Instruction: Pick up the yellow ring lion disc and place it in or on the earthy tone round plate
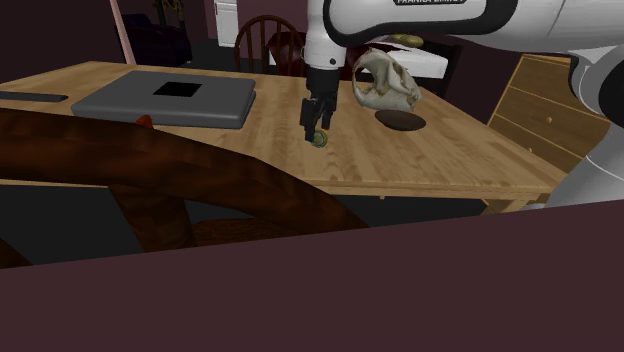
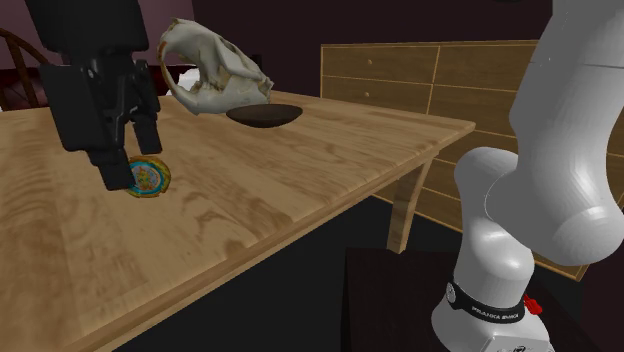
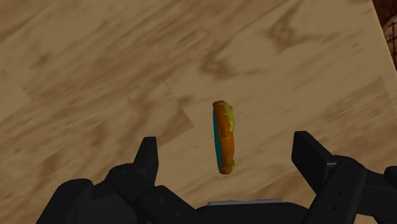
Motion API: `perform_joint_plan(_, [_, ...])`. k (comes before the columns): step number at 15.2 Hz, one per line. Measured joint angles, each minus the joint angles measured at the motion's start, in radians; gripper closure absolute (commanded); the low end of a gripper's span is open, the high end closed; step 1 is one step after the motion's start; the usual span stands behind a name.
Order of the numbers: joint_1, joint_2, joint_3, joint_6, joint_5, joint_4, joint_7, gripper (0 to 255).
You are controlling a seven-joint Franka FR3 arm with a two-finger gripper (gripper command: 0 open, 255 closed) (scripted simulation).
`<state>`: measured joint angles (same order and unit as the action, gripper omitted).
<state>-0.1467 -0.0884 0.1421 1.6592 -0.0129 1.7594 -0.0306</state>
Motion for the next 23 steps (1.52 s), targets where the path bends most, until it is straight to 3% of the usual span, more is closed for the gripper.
perform_joint_plan(8, [0.000,-0.003,0.000,0.037,-0.001,0.040,0.000,0])
perform_joint_plan(9, [0.000,-0.003,0.000,0.037,-0.001,0.040,0.000,255])
perform_joint_plan(19, [0.000,-0.003,0.000,0.037,-0.001,0.040,0.000,255])
perform_joint_plan(23, [-0.001,0.005,0.001,-0.006,0.001,-0.012,0.001,255])
